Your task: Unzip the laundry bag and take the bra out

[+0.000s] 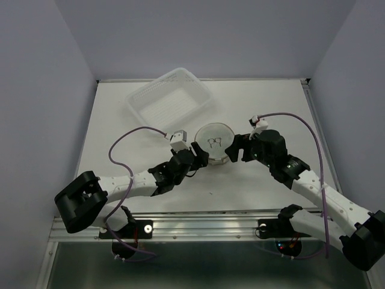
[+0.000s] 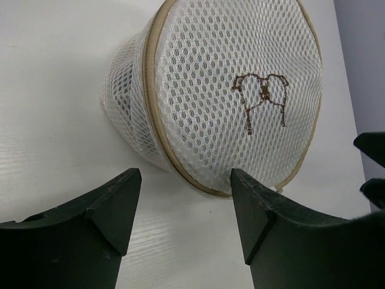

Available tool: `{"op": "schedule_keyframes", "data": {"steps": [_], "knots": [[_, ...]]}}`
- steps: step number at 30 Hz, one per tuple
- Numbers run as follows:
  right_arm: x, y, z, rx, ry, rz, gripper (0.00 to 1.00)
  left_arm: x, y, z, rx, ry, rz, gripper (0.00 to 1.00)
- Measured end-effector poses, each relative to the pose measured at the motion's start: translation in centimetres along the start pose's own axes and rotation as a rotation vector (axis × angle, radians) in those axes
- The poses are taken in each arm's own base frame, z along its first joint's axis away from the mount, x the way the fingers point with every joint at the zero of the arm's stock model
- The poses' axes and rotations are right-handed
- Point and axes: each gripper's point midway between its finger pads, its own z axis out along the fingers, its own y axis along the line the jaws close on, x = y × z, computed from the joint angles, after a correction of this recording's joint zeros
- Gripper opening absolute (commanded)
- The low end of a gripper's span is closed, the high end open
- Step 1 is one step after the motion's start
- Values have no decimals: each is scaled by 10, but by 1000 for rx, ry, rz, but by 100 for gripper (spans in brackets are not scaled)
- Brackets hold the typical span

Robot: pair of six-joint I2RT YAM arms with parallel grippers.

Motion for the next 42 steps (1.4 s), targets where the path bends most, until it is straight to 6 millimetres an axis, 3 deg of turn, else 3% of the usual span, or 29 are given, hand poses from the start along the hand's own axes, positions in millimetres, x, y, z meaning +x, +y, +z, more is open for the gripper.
{"op": "schedule_keyframes", "data": {"steps": [10,13,14,17,25,33,42], "knots": [[38,8,5,-110,78,-29,63,-13,-10,10,35,-56,-56,38],[44,11,8,-133,93,-29,60,-14,-12,12,41,-60,-64,26],[45,12,9,-139,95,-28,58,-14,-13,13,44,-62,-70,16],[48,17,11,-160,94,-32,52,-14,-16,14,48,-63,-81,1],[50,31,10,-199,95,-25,45,-18,-21,12,60,-69,-142,0],[62,41,6,-223,121,-2,42,-41,-32,2,87,-128,-252,0],[73,38,16,-197,136,43,34,-46,-36,1,75,-150,-281,0]]}}
